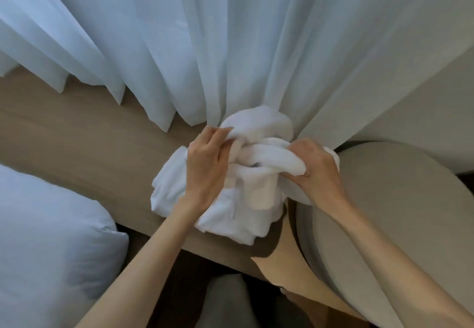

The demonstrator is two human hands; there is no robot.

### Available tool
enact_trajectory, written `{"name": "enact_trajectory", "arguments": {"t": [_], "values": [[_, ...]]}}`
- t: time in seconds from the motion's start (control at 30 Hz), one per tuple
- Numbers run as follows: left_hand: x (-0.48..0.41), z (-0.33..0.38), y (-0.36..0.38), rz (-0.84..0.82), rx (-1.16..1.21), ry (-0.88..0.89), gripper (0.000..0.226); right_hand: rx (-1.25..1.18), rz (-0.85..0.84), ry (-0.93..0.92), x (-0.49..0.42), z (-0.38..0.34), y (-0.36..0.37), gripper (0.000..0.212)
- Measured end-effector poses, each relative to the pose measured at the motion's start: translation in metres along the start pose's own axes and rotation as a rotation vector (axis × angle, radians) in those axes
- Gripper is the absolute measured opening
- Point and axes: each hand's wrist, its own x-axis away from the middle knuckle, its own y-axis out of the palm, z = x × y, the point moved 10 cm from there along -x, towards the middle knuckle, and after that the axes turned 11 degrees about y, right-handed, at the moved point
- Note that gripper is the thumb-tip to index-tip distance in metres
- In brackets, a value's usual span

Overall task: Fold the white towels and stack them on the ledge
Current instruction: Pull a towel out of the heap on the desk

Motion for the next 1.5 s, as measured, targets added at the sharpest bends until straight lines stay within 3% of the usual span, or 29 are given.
{"name": "enact_trajectory", "arguments": {"t": [0.23, 0.47, 0.73, 1.03, 1.3, 1.4, 1.5], "values": [[-0.027, 0.115, -0.033, 0.083, 0.141, 0.103, 0.026, -0.107, 0.244, -0.028, 0.032, -0.025, -0.13, 0.027], [0.011, 0.253, -0.02, 0.102, 0.221, 0.282, 0.018, -0.097, 0.411, 0.012, 0.141, 0.005, -0.244, 0.023], [0.096, 0.431, 0.069, -0.14, 0.45, 0.383, 0.02, -0.053, 0.635, 0.146, 0.326, 0.08, -0.362, 0.019], [0.175, 0.651, 0.153, -0.41, 0.623, 0.712, 0.02, 0.022, 1.027, 0.482, 0.522, 0.152, -0.48, 0.027], [0.27, 0.791, 0.216, -0.626, 0.756, 0.971, 0.011, 0.151, 1.251, 0.753, 0.667, 0.165, -0.528, 0.032], [0.307, 0.836, 0.234, -0.7, 0.768, 1.087, 0.01, 0.292, 1.303, 0.868, 0.711, 0.17, -0.54, 0.031], [0.342, 0.87, 0.255, -0.827, 0.871, 1.094, 0.006, 0.464, 1.334, 0.987, 0.749, 0.177, -0.546, 0.026]]}}
